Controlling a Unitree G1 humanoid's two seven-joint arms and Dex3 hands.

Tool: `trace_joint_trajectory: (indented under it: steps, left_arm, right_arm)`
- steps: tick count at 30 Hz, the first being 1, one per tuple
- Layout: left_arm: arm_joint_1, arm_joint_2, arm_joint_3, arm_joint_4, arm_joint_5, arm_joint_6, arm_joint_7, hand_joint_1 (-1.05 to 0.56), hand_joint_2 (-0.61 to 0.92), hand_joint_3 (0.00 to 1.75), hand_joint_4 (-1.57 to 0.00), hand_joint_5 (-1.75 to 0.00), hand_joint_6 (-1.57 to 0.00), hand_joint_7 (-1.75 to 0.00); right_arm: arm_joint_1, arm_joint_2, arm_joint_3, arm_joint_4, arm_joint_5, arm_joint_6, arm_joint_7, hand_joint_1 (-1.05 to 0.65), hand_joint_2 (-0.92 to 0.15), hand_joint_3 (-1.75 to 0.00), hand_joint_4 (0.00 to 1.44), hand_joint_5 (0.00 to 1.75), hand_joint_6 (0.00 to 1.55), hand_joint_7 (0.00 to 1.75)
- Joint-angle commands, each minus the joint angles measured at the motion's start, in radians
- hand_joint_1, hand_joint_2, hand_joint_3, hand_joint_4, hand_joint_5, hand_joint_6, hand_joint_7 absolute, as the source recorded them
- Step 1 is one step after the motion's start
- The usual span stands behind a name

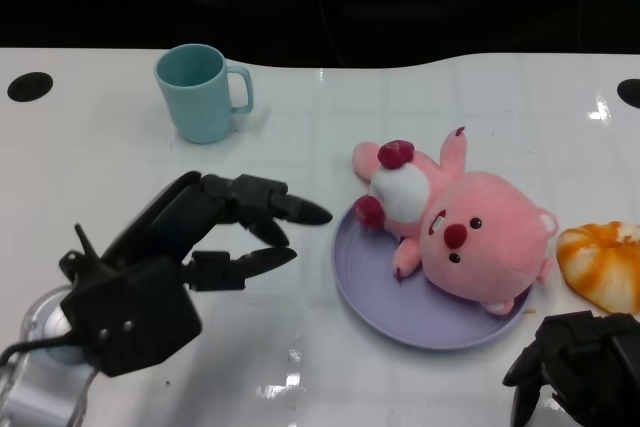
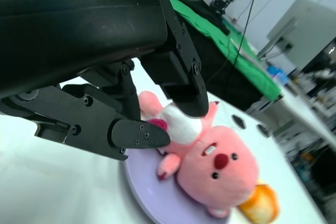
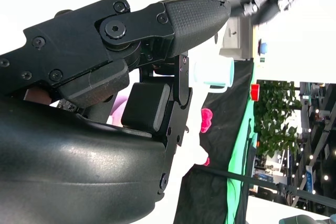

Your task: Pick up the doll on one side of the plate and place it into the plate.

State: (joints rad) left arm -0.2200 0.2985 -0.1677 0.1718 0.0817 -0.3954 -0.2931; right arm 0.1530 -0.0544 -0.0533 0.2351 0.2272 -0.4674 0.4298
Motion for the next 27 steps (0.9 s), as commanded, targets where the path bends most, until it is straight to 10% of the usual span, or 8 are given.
trace_joint_trajectory:
  steps: [1,9,27]
  left_arm:
    - [0.031,-0.002,0.026,-0.024,-0.038,-0.022,-0.016,-0.08,0.54,1.0,-0.85,-1.27,-0.91,-0.84]
    - [0.188,-0.036,0.067,-0.095,-0.161,-0.026,-0.045,-0.11,0.44,1.35,-0.88,-1.64,-0.82,-1.39]
    - [0.414,-0.104,0.099,-0.261,-0.399,0.224,-0.129,-0.09,0.48,1.37,-0.89,-1.75,-0.76,-1.61]
  right_arm:
    - [0.0,-0.011,-0.01,0.0,0.007,-0.005,-0.002,-0.99,-0.92,-0.24,1.29,1.15,1.35,0.63]
    - [-0.002,-0.012,-0.008,0.01,-0.01,-0.023,-0.008,-1.0,-0.92,-0.25,1.28,1.15,1.33,0.65]
    - [0.003,-0.013,-0.001,-0.005,-0.006,-0.011,-0.012,-0.99,-0.92,-0.24,1.28,1.15,1.33,0.65]
